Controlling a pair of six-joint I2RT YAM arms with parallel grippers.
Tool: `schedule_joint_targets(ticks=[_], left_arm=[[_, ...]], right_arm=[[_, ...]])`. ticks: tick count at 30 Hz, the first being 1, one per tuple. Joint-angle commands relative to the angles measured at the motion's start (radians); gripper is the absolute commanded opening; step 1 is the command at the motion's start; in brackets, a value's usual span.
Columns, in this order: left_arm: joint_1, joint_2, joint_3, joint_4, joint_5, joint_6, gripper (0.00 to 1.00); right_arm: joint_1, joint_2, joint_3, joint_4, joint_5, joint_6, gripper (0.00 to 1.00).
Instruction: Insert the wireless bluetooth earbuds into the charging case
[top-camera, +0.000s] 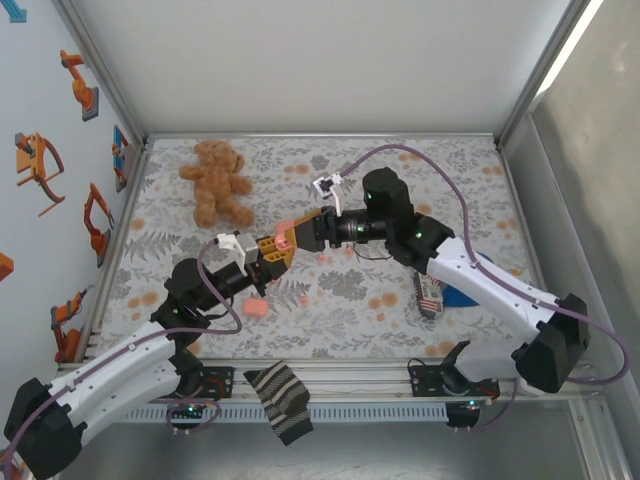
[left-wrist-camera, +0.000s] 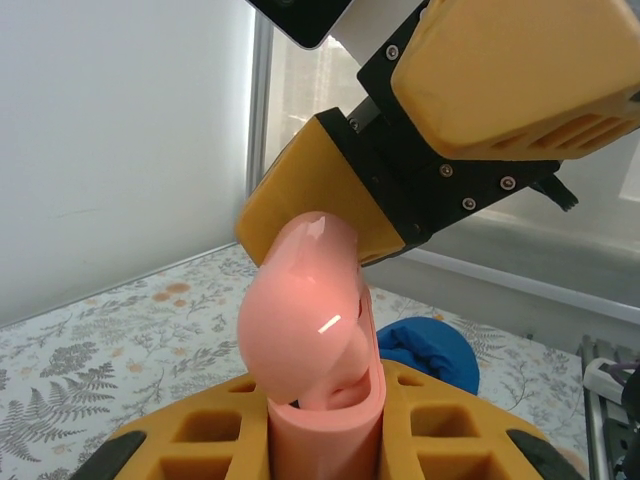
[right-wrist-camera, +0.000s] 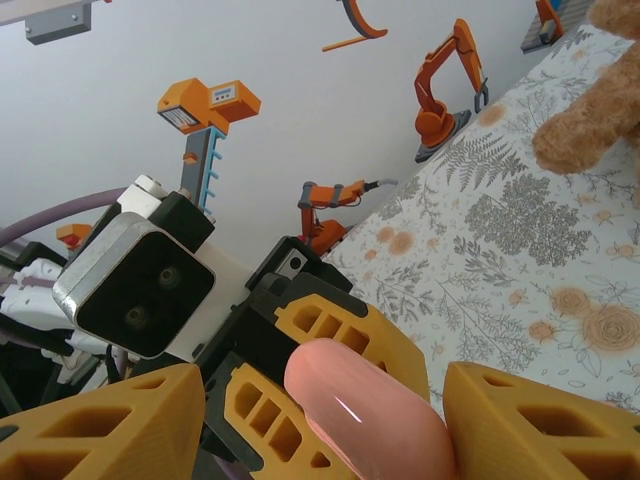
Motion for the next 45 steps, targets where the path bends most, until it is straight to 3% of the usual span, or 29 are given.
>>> schedule_joint_targets(ticks=[1, 6, 14, 17, 24, 32, 37, 45], left_arm=[[0.012, 0.009, 0.015, -0.037, -0.023, -0.023, 0.00], [0.012, 0.005, 0.019, -0.033, -0.005, -0.018, 0.00], [0.014, -0.029, 0.024, -0.049, 0.100, 0.017, 0.00], [0.013, -0.039, 0.037, -0.063, 0.161, 0.039, 0.00], [0.014, -0.053, 0.056, -0.072, 0.262, 0.065, 0.00], [0.013, -0.062, 0.070, -0.089, 0.299, 0.079, 0.00], [0.013, -0.064, 0.071, -0.092, 0.306, 0.082, 0.00], [0.013, -0.072, 0.069, -0.095, 0.306, 0.081, 0.00]], right_arm=[[0.009, -0.051, 0.012, -0.011, -0.003, -0.036, 0.63], [0.008, -0.063, 0.038, -0.124, 0.072, -0.115, 0.64], [0.009, -0.184, 0.055, -0.321, 0.267, -0.441, 0.66], [0.009, -0.236, 0.015, -0.318, 0.253, -0.576, 0.67], [0.012, -0.256, -0.015, -0.358, 0.082, -0.784, 0.71], [0.091, -0.178, 0.021, -0.393, 0.132, -0.904, 0.72], [0.105, -0.152, 0.035, -0.386, 0.132, -0.922, 0.66], [0.111, -0.110, 0.050, -0.360, 0.108, -0.911, 0.48]])
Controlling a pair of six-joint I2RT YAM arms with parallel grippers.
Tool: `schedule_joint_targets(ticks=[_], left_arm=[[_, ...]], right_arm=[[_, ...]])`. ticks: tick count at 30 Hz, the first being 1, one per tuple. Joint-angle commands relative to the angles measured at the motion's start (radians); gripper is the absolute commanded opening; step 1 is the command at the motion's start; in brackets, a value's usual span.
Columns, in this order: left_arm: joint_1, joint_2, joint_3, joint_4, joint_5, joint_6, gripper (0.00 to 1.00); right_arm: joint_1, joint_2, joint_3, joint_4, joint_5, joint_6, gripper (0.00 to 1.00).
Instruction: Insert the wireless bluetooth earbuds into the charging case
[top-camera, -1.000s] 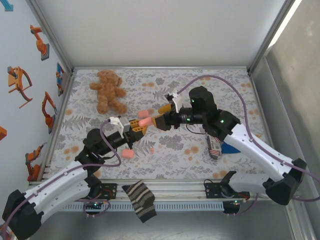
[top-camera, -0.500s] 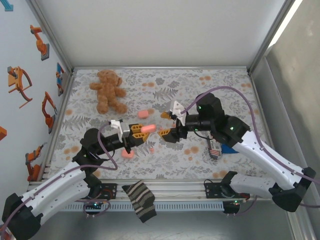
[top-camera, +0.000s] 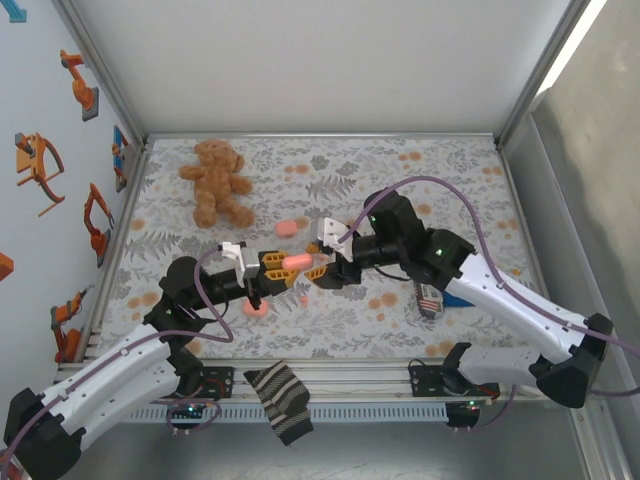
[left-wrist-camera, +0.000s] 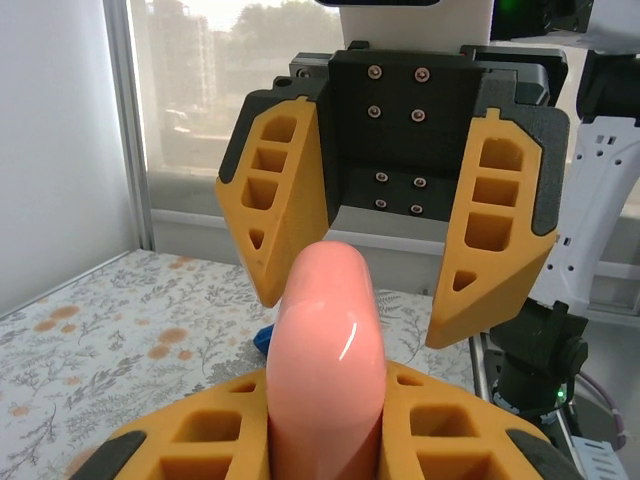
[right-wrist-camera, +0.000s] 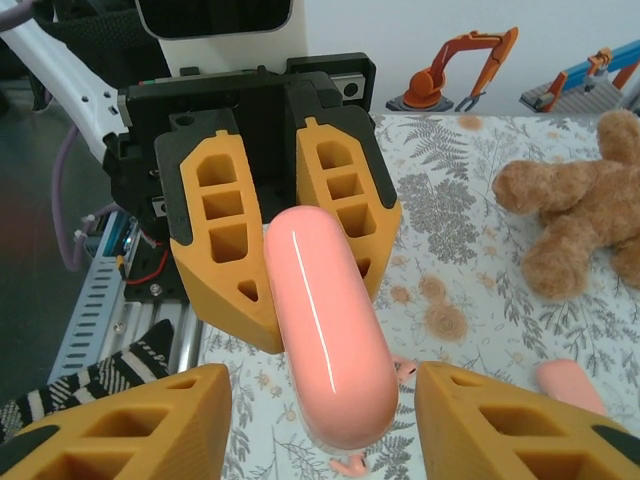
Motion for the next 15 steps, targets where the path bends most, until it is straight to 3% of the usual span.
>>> schedule_joint_targets(ticks=[1, 7, 15], left_arm=[[0.005, -0.017, 0.030, 0.018, 0.021, 0.016, 0.00], [0.005, -0.011, 0.029, 0.024, 0.020, 0.011, 0.00], [0.004, -0.017, 0.029, 0.023, 0.012, 0.011, 0.02]], right_arm=[[0.009, 0.017, 0.040, 0.024, -0.019, -0.005, 0.46], [0.008, 0.025, 0.036, 0.045, -0.026, 0.011, 0.35], [0.008, 0.016, 0.030, 0.050, -0.032, 0.038, 0.13]])
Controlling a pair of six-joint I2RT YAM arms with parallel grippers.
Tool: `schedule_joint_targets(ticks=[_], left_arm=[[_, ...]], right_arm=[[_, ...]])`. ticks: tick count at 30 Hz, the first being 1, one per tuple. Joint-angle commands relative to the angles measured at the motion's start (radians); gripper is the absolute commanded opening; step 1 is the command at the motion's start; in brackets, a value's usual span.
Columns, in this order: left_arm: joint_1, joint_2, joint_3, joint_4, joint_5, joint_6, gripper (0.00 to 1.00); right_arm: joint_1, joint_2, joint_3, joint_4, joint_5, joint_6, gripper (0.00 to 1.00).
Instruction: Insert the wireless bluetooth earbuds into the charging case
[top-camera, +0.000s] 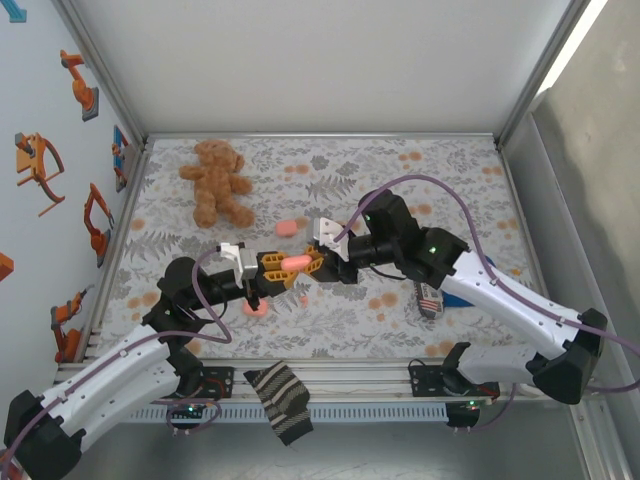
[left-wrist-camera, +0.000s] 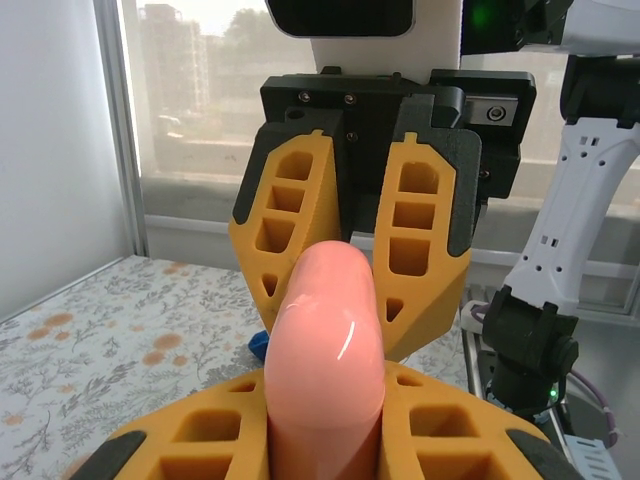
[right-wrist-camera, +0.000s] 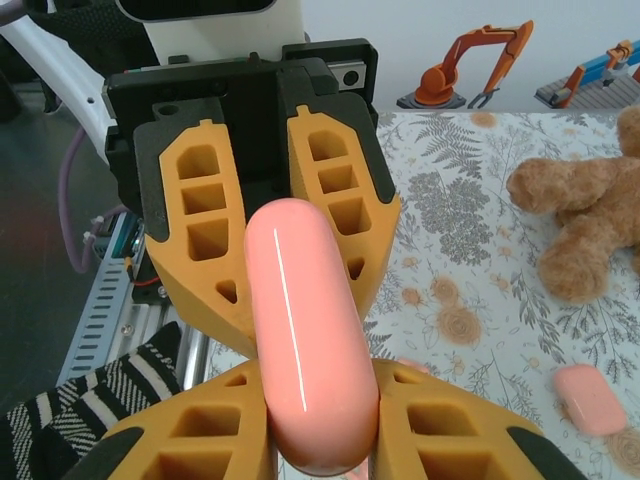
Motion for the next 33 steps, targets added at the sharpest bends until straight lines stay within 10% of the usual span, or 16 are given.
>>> schedule_joint_targets(ticks=[1, 14, 33], left_arm=[[-0.001, -0.007, 0.031, 0.019, -0.004, 0.009, 0.07], [0.001, -0.126, -0.013, -0.029, -0.268, 0.033, 0.98], [0.001, -0.457, 0.092, -0.605, -0.568, 0.096, 0.96]], right_arm=[[0.006, -0.009, 0.029, 0.033, -0.007, 0.034, 0.12], [-0.010, -0.072, -0.073, 0.105, 0.218, 0.174, 0.06], [-0.256, 0.008, -0.088, -0.073, 0.324, 0.543, 0.05]])
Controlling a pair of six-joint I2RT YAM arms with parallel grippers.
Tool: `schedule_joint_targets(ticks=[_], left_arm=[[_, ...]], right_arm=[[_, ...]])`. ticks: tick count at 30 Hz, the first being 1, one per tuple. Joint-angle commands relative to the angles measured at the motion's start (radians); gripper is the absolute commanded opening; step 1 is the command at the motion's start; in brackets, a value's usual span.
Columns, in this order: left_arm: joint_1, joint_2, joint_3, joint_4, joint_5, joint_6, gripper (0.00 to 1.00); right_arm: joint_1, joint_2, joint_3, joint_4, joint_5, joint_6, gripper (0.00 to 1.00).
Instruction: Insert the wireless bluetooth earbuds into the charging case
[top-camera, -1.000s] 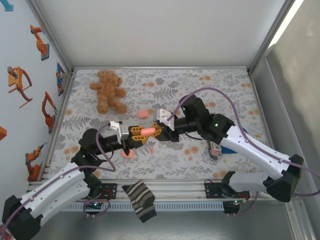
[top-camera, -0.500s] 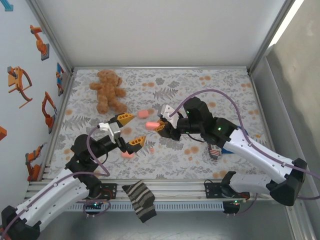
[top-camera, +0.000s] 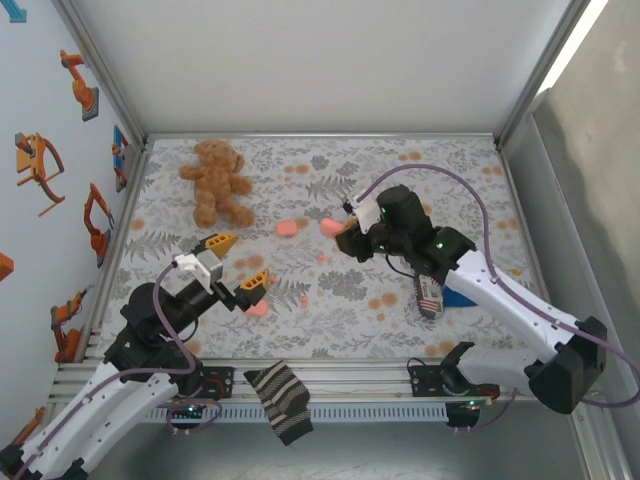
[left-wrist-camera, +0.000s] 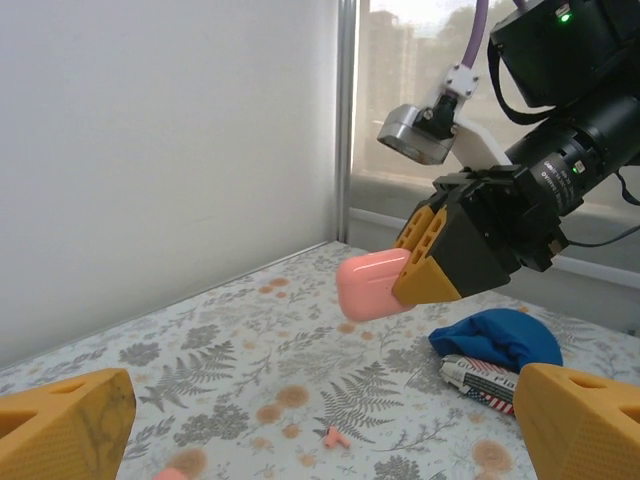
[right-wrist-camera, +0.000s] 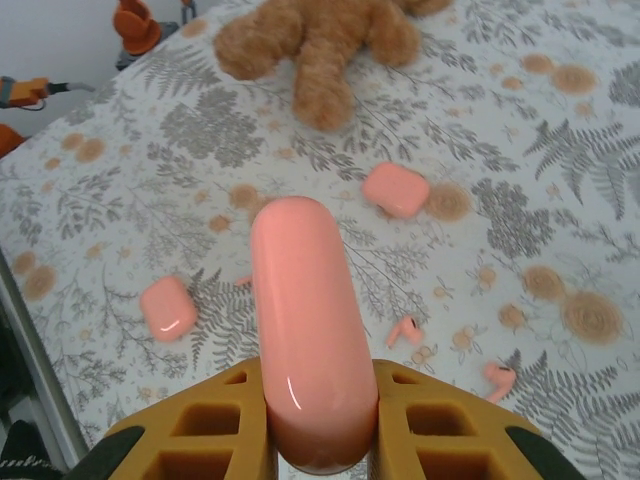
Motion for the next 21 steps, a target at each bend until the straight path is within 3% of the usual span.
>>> schedule_joint_targets(ticks=[1, 3, 9, 21], left_arm=[[0.000, -0.057, 0.054, -0.163, -0.073, 0.030, 0.96], [0.002, -0.073, 0.073, -0.218, -0.087, 0.029, 0.96], [0.001, -0.173, 0.017, -0.213, -0.305, -0.017, 0.96], [0.001, -0.169, 0.019, -0.229, -0.344, 0.006, 0.96]], right_arm=[[-0.098, 0.033, 0.035, -0.097, -0.065, 0.099, 0.05], [-0.149, 0.049, 0.051, -0.136, -0.105, 0.105, 0.05], [-0.281, 0.126, 0.038, -0.209, -0.220, 0.098, 0.04], [-0.441, 0.394, 0.043, -0.234, -0.361, 0.073, 0.03]])
